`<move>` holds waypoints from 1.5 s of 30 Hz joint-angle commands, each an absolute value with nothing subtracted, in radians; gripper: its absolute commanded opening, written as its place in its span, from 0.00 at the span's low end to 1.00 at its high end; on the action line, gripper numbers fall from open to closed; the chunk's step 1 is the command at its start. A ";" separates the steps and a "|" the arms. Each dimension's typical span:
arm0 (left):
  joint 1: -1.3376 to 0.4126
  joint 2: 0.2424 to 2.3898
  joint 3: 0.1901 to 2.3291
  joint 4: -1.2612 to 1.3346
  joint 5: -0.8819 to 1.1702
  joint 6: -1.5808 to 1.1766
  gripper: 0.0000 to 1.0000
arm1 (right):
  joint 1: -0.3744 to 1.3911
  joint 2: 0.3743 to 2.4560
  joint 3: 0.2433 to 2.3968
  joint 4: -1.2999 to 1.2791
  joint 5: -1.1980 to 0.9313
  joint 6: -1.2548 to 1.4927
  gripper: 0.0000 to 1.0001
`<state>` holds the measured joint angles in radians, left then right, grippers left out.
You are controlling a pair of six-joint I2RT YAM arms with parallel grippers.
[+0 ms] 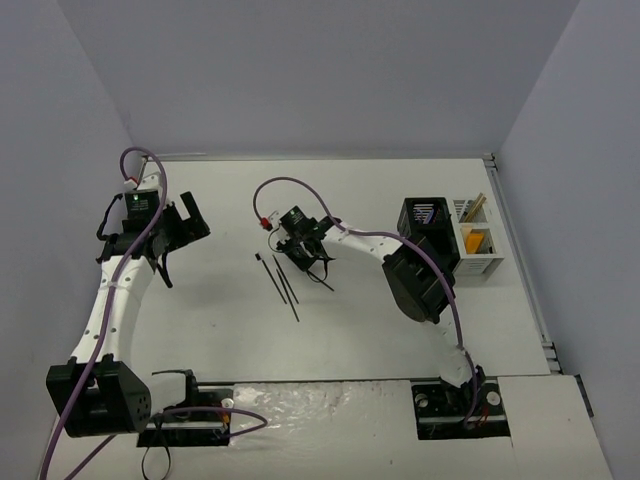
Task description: Organize the makeup
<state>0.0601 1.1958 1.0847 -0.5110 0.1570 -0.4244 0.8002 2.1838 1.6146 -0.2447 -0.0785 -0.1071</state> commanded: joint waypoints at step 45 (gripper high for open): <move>0.060 1.190 1.123 -0.463 0.164 -0.426 0.97 | 0.201 1.094 0.581 0.884 0.392 0.080 0.00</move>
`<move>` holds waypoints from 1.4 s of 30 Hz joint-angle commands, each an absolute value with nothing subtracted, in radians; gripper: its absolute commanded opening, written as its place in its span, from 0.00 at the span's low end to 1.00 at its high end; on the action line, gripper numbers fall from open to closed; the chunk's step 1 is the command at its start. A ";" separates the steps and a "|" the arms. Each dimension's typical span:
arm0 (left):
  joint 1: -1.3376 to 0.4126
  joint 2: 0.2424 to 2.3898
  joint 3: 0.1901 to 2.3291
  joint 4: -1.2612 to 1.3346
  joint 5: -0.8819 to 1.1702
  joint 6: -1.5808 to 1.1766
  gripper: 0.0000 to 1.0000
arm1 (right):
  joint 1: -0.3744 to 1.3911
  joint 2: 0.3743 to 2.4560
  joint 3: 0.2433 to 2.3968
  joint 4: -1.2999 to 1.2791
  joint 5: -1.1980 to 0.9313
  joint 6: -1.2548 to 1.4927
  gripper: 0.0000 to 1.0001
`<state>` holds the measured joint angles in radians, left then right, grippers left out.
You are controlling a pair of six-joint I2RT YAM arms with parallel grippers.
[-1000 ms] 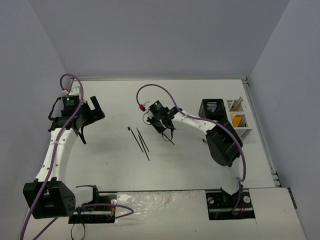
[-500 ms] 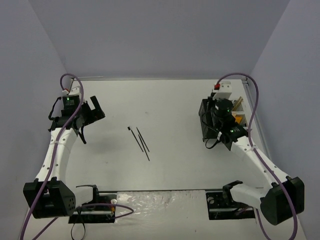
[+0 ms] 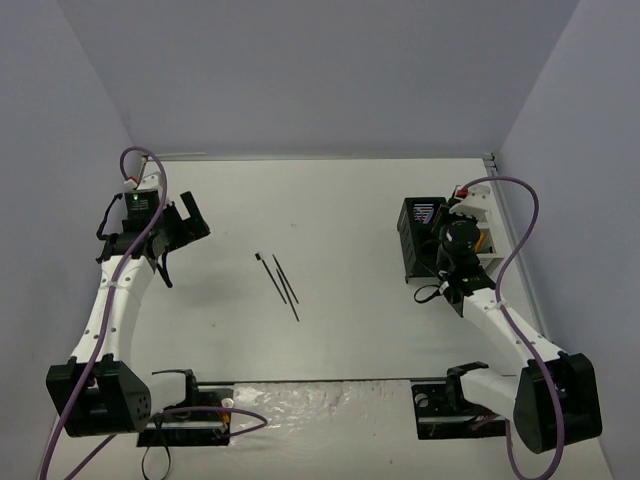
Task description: Organize the makeup
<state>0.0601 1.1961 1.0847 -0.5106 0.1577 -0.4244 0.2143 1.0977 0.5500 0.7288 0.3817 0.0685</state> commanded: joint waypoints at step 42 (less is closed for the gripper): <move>0.058 1.183 1.131 -0.474 0.150 -0.419 0.97 | 0.719 1.616 1.215 0.052 0.039 0.116 0.47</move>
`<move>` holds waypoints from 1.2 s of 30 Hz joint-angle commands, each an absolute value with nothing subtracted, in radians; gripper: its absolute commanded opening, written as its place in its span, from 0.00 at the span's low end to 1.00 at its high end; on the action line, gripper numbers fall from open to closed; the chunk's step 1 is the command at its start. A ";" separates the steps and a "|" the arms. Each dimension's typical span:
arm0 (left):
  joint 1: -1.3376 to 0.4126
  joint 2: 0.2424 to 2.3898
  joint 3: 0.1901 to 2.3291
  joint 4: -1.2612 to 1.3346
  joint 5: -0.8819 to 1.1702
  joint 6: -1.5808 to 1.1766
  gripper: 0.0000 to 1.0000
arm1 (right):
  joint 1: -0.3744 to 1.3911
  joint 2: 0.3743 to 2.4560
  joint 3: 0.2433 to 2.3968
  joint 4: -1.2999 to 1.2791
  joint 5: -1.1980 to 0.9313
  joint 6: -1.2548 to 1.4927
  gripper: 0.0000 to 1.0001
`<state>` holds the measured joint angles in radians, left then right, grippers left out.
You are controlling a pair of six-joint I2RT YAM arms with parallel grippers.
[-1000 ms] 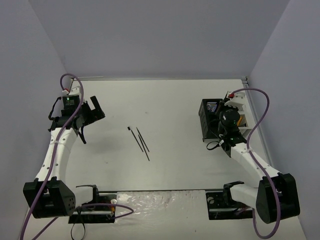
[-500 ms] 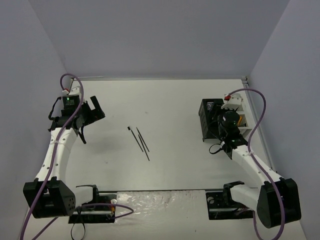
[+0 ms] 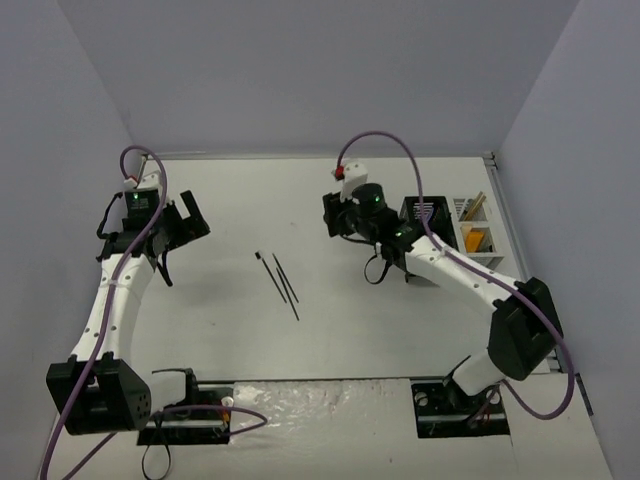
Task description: Organize the makeup
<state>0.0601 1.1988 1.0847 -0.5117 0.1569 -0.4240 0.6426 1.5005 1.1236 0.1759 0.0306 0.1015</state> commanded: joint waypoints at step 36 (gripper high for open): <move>0.061 1.174 1.132 -0.474 0.169 -0.426 0.97 | 0.919 2.100 1.477 0.158 0.127 0.186 0.24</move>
